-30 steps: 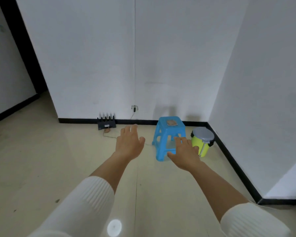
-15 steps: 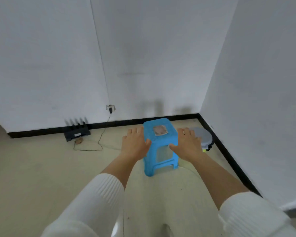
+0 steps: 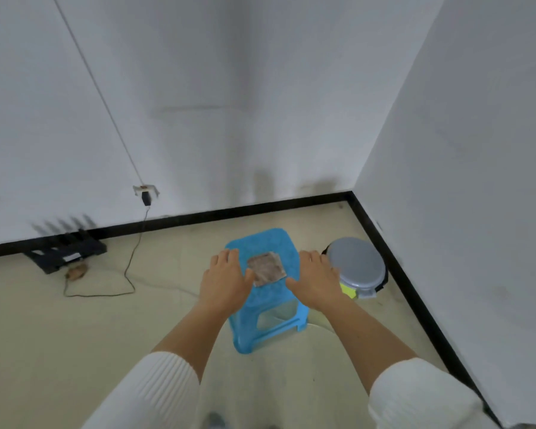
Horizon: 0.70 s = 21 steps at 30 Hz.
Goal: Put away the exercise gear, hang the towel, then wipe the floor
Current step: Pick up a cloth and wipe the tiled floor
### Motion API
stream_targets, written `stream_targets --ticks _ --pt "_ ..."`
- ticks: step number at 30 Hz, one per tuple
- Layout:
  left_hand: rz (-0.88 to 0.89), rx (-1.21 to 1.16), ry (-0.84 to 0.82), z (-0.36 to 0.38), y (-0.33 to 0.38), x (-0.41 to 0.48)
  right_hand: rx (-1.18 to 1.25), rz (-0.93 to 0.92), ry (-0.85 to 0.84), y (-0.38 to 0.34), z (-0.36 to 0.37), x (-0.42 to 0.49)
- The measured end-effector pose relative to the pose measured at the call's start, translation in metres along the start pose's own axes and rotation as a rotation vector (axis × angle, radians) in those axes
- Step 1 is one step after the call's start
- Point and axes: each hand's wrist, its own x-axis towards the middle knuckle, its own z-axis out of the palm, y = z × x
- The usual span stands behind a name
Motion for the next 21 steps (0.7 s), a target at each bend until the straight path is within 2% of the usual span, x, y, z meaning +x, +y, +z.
stream_targets --ticks 12,17,21 --pt "-0.015 0.131 -0.465 0.166 -0.095 0.197 0.127 0.283 -0.359 0.019 0.163 0.197" --pt "0.086 0.25 -0.52 0.217 -0.121 0.251 0.191 0.361 -0.307 0.029 0.202 0.262" --pt "0.141 0.345 -0.531 0.245 -0.14 0.259 0.262 0.476 -0.241 0.029 0.224 0.285"
